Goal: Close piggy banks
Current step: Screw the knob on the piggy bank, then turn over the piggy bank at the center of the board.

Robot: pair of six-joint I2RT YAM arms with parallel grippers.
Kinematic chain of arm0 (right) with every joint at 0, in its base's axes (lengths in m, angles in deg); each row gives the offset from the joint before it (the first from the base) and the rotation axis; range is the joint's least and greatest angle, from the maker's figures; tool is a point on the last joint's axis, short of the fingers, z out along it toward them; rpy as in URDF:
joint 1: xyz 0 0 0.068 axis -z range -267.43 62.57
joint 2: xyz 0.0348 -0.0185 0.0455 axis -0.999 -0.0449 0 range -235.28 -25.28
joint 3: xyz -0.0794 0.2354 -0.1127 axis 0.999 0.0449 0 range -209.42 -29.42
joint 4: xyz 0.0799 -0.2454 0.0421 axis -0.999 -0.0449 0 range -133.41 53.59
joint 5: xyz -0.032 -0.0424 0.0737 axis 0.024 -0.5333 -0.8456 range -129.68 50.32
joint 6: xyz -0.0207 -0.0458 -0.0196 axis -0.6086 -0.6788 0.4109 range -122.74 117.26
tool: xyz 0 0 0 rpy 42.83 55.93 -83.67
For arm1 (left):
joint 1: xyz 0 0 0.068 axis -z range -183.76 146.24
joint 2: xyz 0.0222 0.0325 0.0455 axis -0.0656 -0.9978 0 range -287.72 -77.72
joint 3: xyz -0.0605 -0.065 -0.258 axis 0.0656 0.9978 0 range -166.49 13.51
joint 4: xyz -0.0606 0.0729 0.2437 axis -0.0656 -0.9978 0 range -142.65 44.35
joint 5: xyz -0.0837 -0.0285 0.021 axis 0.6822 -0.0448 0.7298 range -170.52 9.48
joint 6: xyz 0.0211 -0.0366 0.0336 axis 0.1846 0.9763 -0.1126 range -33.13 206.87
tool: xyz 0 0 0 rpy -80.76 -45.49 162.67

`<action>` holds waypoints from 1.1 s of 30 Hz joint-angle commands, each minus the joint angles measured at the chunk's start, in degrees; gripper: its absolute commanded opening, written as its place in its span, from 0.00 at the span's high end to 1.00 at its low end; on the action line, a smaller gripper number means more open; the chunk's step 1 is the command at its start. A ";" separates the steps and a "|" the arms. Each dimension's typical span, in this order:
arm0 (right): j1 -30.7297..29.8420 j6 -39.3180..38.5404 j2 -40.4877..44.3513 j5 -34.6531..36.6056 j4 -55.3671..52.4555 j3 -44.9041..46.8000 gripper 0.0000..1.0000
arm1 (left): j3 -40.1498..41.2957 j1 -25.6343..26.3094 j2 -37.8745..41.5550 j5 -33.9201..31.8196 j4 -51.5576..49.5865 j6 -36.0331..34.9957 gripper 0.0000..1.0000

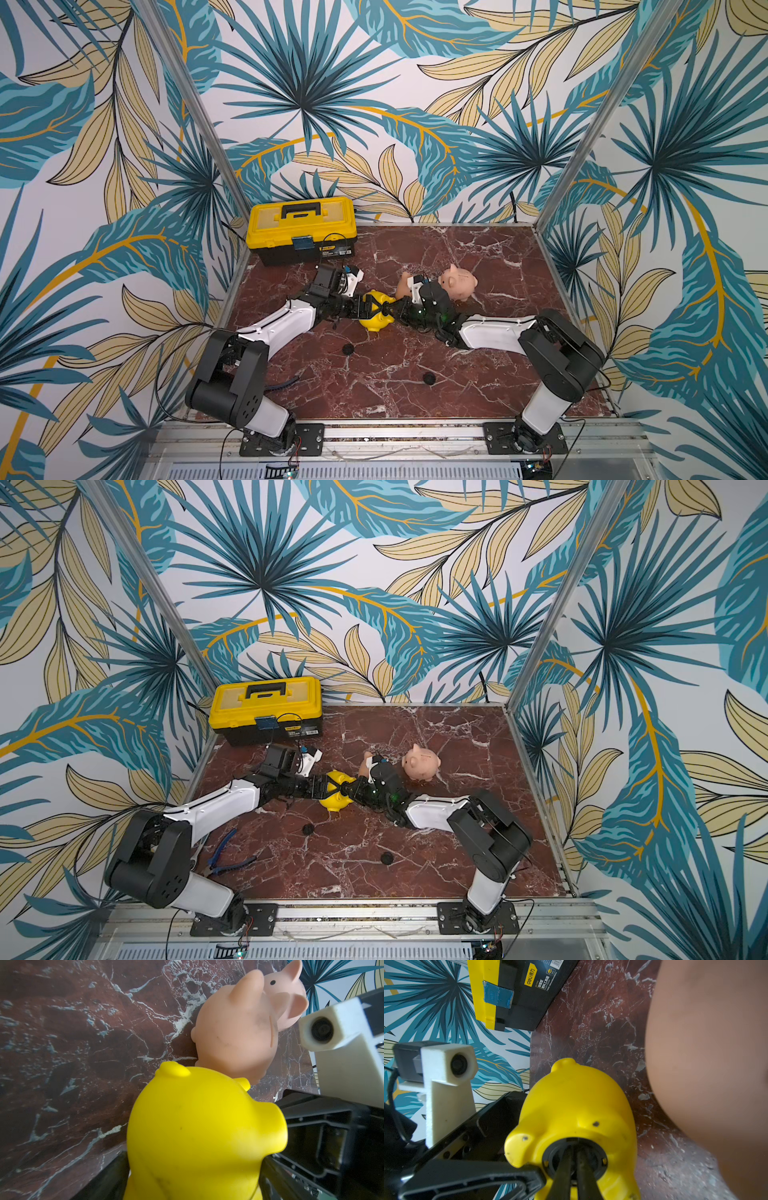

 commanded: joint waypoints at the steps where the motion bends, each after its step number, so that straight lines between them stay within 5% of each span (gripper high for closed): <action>1: -0.30 -4.01 2.32 2.67 -4.75 -2.00 0.77 | 0.94 1.03 -0.62 -1.02 -5.08 -0.22 0.08; 10: -0.28 -10.24 6.28 5.29 -9.72 -0.39 0.58 | -0.06 1.02 -0.27 -5.08 -7.13 -0.04 0.08; 33: -0.31 -16.74 16.75 10.14 -20.35 0.26 0.58 | -12.02 -4.77 -5.86 -18.00 -16.56 5.84 0.07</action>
